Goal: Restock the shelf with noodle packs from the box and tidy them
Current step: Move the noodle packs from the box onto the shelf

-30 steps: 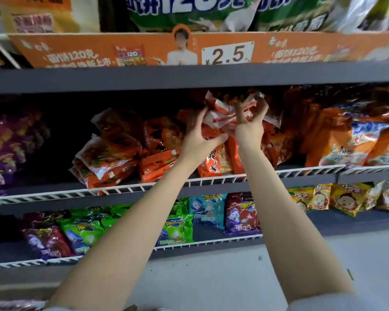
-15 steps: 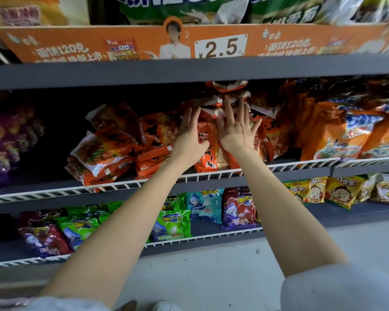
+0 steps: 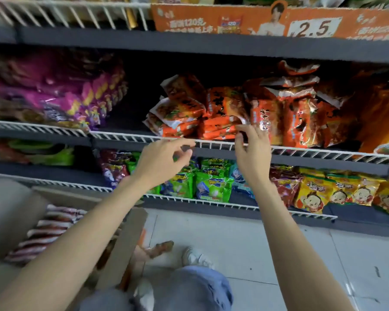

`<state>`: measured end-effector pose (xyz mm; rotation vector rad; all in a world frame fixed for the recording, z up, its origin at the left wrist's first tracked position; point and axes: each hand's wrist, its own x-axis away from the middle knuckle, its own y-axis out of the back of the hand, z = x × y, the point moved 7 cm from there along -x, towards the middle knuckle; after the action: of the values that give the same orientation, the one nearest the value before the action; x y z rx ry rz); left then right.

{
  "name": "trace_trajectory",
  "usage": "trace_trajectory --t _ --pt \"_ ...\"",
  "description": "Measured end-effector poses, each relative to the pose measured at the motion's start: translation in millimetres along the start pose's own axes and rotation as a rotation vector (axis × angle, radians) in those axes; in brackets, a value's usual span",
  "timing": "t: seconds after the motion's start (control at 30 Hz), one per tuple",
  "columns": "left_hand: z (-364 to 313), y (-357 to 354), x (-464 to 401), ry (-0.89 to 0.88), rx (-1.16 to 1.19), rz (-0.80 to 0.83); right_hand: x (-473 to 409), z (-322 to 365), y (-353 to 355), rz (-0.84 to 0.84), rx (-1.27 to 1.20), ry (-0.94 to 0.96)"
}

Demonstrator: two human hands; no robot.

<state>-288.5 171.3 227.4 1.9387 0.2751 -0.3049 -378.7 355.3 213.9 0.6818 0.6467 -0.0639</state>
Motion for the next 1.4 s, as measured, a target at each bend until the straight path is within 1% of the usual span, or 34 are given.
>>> trace_trajectory --t 0.1,0.2,0.27,0.37,0.5,0.57,0.63,0.7,0.77,0.8,0.87,0.97,1.03,1.1,1.2,1.3,1.33,1.4 --pt "60 41 72 0.094 -0.121 -0.118 34 55 -51 0.252 -0.07 0.084" --pt "121 62 147 0.223 -0.21 -0.167 74 111 -107 0.465 -0.072 0.237" --pt "167 64 197 0.368 -0.216 -0.135 102 143 -144 0.607 -0.038 0.335" --pt "238 52 260 0.66 -0.132 -0.028 138 177 -204 0.807 0.059 0.463" --pt "308 29 295 0.777 -0.054 0.026 178 197 -290 1.057 0.133 0.569" --pt "340 11 304 0.823 -0.027 0.044 198 198 -335 1.183 0.142 0.567" --pt "365 -10 308 0.824 -0.025 0.07 220 195 -377 1.295 0.154 0.543" --pt "384 -34 308 0.816 -0.045 0.14 246 183 -415 1.418 0.178 0.446" --pt "395 -63 303 0.779 -0.094 0.239 273 165 -445 1.517 0.278 0.309" --pt "399 -79 298 0.749 -0.123 0.297 285 154 -456 1.542 0.345 0.25" --pt "405 -112 291 0.707 -0.191 0.418 303 136 -471 1.54 0.461 0.146" --pt "414 -154 291 0.655 -0.303 0.557 328 111 -489 1.514 0.515 0.014" --pt "418 -172 295 0.61 -0.373 0.644 337 102 -496 1.501 0.533 -0.027" --pt "422 -180 299 0.573 -0.434 0.731 336 98 -500 1.489 0.571 -0.018" --pt "426 -178 297 0.557 -0.489 0.738 334 102 -497 1.534 0.641 0.084" --pt "425 -177 297 0.553 -0.514 0.751 338 107 -492 1.538 0.727 0.193" --pt "425 -177 298 0.549 -0.515 0.756 341 107 -491 1.557 0.744 0.187" --pt "422 -176 297 0.521 -0.547 0.763 351 104 -487 1.648 0.746 0.088"
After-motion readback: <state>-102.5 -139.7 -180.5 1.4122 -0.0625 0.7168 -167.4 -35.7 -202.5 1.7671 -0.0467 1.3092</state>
